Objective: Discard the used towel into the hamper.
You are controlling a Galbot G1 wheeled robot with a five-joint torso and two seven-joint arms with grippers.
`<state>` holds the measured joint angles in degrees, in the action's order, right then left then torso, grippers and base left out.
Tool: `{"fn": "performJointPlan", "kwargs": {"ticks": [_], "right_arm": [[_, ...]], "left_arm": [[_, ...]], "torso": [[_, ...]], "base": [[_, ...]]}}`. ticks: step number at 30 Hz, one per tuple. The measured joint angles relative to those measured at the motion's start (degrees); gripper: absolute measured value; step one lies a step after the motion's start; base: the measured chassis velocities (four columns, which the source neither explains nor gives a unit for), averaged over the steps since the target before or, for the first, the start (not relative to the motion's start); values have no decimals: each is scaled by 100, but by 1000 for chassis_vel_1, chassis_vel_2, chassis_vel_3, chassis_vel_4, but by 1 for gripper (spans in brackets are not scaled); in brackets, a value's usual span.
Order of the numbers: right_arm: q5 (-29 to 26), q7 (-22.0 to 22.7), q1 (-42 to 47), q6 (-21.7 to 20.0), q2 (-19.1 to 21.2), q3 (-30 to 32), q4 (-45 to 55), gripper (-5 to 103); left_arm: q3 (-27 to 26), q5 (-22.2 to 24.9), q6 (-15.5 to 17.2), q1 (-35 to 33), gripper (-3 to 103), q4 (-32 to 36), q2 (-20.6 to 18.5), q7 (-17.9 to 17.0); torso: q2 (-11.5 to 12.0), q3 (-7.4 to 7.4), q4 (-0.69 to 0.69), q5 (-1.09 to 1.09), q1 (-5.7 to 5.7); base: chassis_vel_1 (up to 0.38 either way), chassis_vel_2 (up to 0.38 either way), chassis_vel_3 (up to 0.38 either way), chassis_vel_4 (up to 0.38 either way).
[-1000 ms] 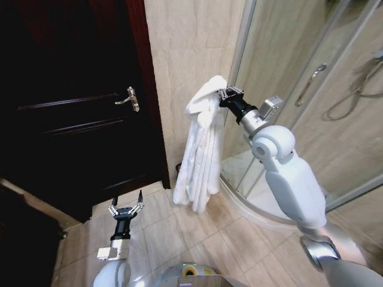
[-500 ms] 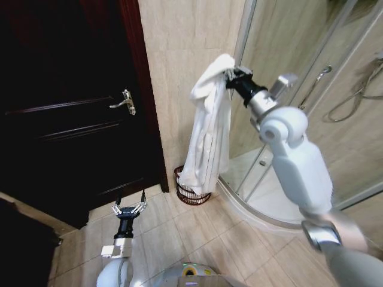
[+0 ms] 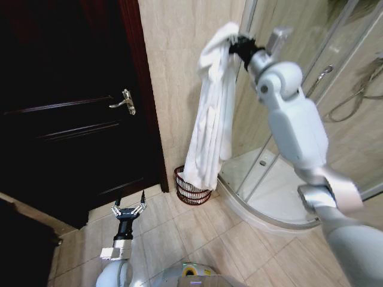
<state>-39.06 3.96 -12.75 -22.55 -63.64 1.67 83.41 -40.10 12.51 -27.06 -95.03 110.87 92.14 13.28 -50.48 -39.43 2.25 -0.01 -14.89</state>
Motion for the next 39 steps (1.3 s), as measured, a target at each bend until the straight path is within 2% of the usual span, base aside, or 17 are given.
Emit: {"fn": "performJointPlan", "kwargs": {"ticks": [6,19,31,39], "right_arm": [[228,-95,-242,7,-198,-22,-409,4],[419,-123,184,143,-413,-37,-558,4],[719,-193,800,236,-195,194,-393,4],[602,-144,444,64,-118,197,18,4]], "left_arm": [[-29,54,-47,-12,100,-35,0,4],[-51,123,-89,31,100,-129,0,3],[-42,186,-75,89,100,-248,0,3],[-16,158,-57,116,100,-285,0,23]], "torso": [[1,0,-1,3,0],[1,1,0,0,1],[2,0,0,3,1],[1,2,0,-1,2]], "base": [[0,0,0,0],[0,0,0,0],[0,0,0,0],[0,0,0,0]]}}
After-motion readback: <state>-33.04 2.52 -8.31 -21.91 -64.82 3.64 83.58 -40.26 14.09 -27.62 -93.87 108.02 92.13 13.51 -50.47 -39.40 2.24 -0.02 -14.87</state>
